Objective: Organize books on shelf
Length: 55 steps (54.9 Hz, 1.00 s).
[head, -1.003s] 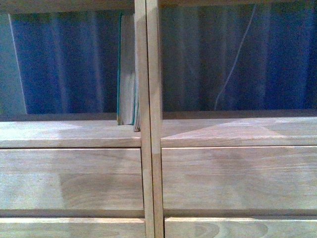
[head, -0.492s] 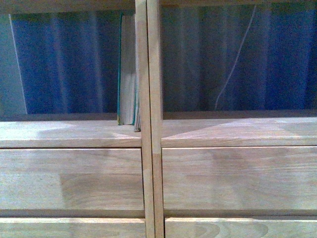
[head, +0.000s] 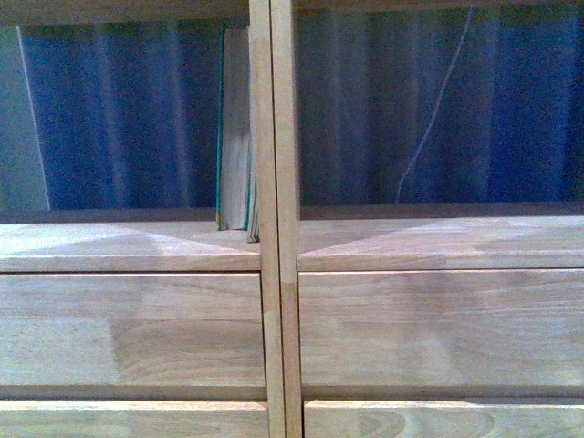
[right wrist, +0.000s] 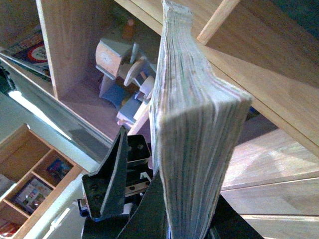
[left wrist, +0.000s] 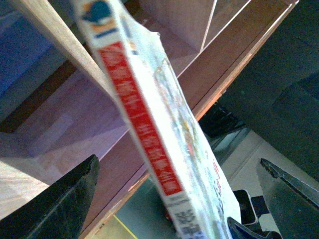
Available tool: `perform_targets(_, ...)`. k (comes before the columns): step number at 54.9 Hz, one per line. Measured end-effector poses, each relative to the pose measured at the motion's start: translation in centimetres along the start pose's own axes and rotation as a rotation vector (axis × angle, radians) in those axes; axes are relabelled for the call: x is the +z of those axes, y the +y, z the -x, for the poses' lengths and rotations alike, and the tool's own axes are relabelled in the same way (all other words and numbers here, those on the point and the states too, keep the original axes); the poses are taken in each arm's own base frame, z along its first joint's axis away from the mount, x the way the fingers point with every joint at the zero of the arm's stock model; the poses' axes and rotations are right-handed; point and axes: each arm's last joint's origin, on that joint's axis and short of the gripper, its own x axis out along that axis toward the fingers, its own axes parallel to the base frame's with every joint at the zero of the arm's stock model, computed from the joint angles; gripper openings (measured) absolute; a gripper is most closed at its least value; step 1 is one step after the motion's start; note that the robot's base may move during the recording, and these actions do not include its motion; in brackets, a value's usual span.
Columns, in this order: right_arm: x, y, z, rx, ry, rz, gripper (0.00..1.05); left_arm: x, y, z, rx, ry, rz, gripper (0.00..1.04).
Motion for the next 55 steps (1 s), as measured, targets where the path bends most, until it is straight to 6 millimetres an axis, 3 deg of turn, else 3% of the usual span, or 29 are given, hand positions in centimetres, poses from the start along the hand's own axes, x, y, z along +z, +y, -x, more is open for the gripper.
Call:
perform_targets(14,-0.7,-0.2,0.1,-0.004,0.021,0.004,0.07,-0.1,-0.2,-0.1,-0.021,0.012,-0.02,0.97)
perform_targets(25,-0.7,-0.3,0.0,-0.005,0.017,0.006,0.07,0.0,-0.2,-0.1,-0.011,0.015,-0.063,0.51)
perform_targets(38,-0.7,-0.5,-0.1,-0.015,0.013,0.015,0.07,0.0,-0.1,-0.1,-0.008,0.008,-0.066,0.12)
perform_targets(43,-0.8,-0.9,-0.3,-0.029,0.014,0.018,0.07,0.1,-0.3,-0.1,-0.011,0.007,-0.054,0.08)
perform_targets(55,-0.7,-1.1,-0.3,-0.036,0.009,0.022,0.07,0.2,-0.3,0.0,-0.01,0.005,-0.057,0.07)
